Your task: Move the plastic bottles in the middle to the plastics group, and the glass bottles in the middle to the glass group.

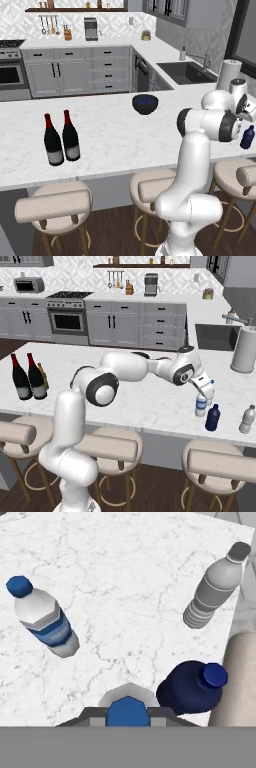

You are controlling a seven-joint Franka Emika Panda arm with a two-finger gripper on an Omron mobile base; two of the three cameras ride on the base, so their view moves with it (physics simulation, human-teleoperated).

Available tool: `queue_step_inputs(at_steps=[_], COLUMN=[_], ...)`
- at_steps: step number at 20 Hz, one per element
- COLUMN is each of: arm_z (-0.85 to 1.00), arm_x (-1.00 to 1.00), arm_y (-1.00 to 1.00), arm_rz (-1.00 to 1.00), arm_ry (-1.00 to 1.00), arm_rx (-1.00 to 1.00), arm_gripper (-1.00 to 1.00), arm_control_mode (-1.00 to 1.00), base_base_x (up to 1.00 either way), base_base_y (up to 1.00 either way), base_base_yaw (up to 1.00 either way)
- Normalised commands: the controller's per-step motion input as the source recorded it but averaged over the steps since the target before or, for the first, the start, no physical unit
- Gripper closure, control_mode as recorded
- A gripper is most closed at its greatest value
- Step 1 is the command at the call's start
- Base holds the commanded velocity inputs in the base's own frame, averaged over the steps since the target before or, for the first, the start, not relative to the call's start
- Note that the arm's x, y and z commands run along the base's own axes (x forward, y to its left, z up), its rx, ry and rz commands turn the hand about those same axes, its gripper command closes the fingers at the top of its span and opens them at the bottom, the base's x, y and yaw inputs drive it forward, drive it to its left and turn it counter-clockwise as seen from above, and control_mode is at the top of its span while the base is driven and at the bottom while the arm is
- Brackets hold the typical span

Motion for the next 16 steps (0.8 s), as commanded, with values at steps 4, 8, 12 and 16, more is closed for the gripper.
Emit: queue_step_inputs(at_steps=[4, 8, 12, 16], arm_z=[0.0, 0.0, -0.1, -0.39], arm_x=[0.28, 0.15, 0.03, 0.0], arm_y=[-0.22, -0.31, -0.22, -0.04], arm_rz=[0.0, 0.0, 0.0, 0.0], arm_ry=[0.0, 0.0, 0.01, 0.0], arm_rx=[0.03, 0.04, 0.03, 0.0], arm_gripper=[1.0, 1.0, 1.0, 1.0], arm_control_mode=[-1.0, -1.0, -1.0, -1.0], base_base_x=[0.0, 0.0, 0.0, 0.0], base_base_y=[0.0, 0.0, 0.0, 0.0], base_base_yaw=[0.0, 0.0, 0.0, 0.0])
